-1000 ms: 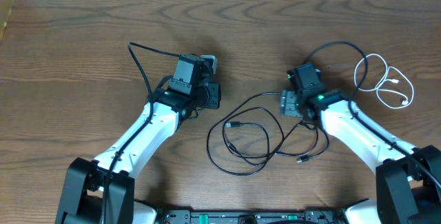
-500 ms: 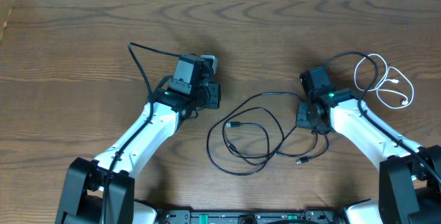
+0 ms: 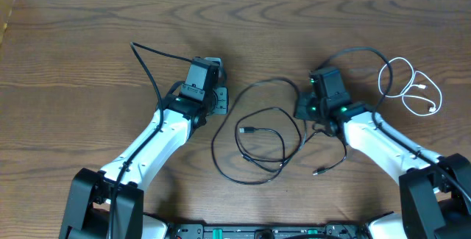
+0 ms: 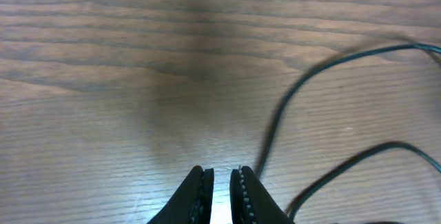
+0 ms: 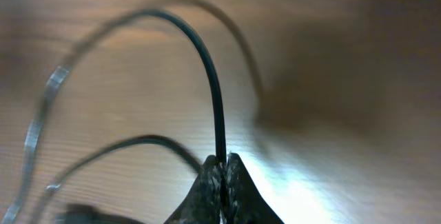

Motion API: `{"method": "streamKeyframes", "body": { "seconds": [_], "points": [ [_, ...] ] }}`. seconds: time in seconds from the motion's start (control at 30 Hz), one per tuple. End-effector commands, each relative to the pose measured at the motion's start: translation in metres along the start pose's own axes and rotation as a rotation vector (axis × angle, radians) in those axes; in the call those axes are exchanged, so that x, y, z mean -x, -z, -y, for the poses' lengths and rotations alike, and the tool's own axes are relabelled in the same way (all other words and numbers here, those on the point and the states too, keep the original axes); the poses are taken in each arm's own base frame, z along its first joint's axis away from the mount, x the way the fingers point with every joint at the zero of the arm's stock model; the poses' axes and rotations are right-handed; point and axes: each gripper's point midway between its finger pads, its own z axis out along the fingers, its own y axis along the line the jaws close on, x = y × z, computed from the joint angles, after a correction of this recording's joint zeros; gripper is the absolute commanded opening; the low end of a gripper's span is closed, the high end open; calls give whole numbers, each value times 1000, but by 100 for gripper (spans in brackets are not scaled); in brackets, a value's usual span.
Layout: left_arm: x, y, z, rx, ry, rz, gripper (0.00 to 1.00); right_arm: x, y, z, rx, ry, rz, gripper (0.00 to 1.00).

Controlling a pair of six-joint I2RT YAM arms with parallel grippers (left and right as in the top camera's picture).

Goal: Untangle cables

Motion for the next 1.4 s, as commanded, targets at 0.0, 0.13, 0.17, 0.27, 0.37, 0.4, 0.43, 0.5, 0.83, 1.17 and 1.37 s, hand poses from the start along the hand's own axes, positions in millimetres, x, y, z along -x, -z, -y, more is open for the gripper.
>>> {"method": "streamKeyframes", "body": {
  "seconds": [0.0, 0.13, 0.17, 0.27, 0.37, 0.4, 0.43, 0.5, 0.83, 1.17, 1.37],
  "points": [
    [4, 2, -17, 94, -8, 18, 16, -1, -3, -25, 65, 35, 25, 1],
    [5, 3, -29, 160, -3, 27, 16, 6, -2, -50, 83, 93, 114, 1],
    [5, 4, -33, 173, 17, 29, 16, 9, -2, -54, 78, 105, 143, 1],
    [4, 4, -40, 185, 77, 25, 16, 17, 1, -62, 58, 126, 213, 1],
    [3, 5, -50, 201, 119, 20, 17, 19, 2, -66, 53, 151, 239, 10],
    [3, 5, -52, 201, 124, 18, 17, 17, 2, -67, 61, 156, 227, 19],
    [3, 5, -55, 204, 132, 16, 17, 9, 0, -70, 88, 168, 186, 42],
    [3, 5, -58, 208, 138, 15, 17, -21, -1, -79, 168, 219, 47, 64],
    [-1, 5, -60, 215, 175, 3, 25, -105, 17, -108, 416, 379, -298, 82],
    [-10, 5, -70, 152, 310, -53, 36, -140, 4, -132, 522, 412, -388, 80],
    [-10, 5, -74, 101, 350, -66, 36, -161, -7, -144, 615, 413, -455, 76]
  ]
}}
